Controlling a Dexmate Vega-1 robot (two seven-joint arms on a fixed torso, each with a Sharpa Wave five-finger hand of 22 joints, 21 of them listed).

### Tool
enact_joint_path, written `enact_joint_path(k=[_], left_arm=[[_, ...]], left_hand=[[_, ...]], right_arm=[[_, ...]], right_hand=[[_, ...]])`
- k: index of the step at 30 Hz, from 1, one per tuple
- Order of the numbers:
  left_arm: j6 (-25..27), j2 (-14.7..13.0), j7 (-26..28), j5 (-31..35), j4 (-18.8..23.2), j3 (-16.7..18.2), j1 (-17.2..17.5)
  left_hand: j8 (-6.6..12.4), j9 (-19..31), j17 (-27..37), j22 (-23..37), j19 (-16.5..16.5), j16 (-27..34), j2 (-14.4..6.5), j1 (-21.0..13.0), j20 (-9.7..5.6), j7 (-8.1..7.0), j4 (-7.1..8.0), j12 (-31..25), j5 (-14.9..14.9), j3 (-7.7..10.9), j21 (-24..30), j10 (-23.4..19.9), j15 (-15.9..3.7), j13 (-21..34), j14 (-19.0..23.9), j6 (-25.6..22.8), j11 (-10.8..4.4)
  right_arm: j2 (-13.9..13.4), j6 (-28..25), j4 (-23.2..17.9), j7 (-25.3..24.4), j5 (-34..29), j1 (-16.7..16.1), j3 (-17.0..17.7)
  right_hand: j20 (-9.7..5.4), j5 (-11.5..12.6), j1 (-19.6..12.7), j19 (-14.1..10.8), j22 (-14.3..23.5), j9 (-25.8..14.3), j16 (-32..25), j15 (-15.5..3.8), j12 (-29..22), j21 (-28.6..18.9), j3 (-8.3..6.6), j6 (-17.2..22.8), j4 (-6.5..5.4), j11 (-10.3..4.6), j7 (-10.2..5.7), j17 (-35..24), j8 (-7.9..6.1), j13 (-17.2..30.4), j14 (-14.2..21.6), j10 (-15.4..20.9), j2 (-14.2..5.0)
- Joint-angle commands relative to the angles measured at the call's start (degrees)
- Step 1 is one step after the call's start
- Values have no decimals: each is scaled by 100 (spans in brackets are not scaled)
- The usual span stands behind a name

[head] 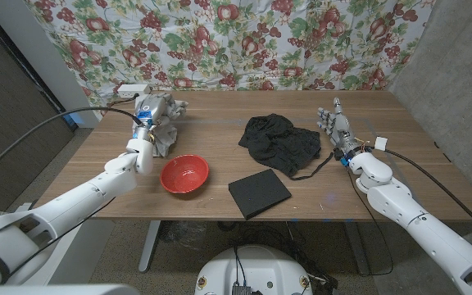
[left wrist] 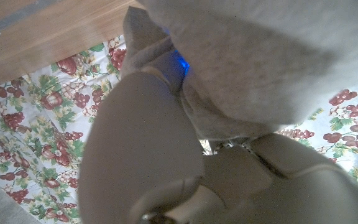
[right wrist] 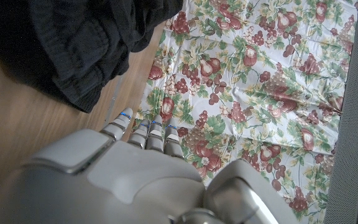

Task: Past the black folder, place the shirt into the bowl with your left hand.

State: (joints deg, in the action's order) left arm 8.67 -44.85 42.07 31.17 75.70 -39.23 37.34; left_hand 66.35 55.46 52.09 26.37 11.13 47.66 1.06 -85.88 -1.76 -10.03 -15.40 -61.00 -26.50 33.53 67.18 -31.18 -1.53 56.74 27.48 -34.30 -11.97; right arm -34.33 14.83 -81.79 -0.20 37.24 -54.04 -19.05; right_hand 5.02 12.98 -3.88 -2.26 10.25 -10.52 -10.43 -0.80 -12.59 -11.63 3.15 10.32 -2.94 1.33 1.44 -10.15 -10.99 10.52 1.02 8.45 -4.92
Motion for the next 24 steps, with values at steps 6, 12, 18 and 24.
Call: enact_joint_path(k=[6, 12, 18, 24], left_arm=[[-163, -127, 160, 165, 515, 239, 217], [-212, -165, 164, 233, 719, 313, 303], [-268, -192, 147, 313, 829, 368, 342], [-384, -205, 187, 382, 922, 420, 371]], left_hand=[[47, -38, 1167, 1424, 39, 598, -74, -74, -760, 26, 530, -27, -33, 646, 92, -124, -565, 389, 507, -73, 11], [41, -97, 1179, 1385, 35, 569, -56, -57, -765, 12, 526, -17, -25, 673, 116, -155, -566, 371, 541, -104, 11], [34, -159, 1172, 1351, 28, 546, -42, -46, -762, 16, 524, 16, -19, 689, 123, -176, -567, 317, 568, -154, 16], [61, -162, 1164, 1308, 28, 526, -31, -33, -748, 21, 525, 16, -7, 701, 128, -233, -572, 293, 589, -190, 13]], right_arm=[[60, 98, 100, 104, 65, 25, 4], [58, 99, 67, 79, 99, -36, 26], [50, 107, 55, 70, 110, -66, 42], [51, 124, 47, 60, 129, -104, 59]], right_hand=[[0, -15, -11, 33, 19, -17, -13, -19, -7, 23, -17, 43, 10, -1, 17, -17, 0, 28, 10, 47, -30], [2, -15, -12, 34, 19, -17, -14, -25, -7, 23, -18, 42, 11, -4, 19, -17, 1, 28, 14, 47, -30], [3, -15, -13, 34, 19, -17, -13, -23, -6, 23, -20, 42, 12, -7, 14, -17, 1, 28, 12, 47, -32], [3, -15, -14, 34, 19, -17, -14, -23, -7, 23, -22, 40, 12, -3, 12, -17, 1, 28, 15, 50, -32]])
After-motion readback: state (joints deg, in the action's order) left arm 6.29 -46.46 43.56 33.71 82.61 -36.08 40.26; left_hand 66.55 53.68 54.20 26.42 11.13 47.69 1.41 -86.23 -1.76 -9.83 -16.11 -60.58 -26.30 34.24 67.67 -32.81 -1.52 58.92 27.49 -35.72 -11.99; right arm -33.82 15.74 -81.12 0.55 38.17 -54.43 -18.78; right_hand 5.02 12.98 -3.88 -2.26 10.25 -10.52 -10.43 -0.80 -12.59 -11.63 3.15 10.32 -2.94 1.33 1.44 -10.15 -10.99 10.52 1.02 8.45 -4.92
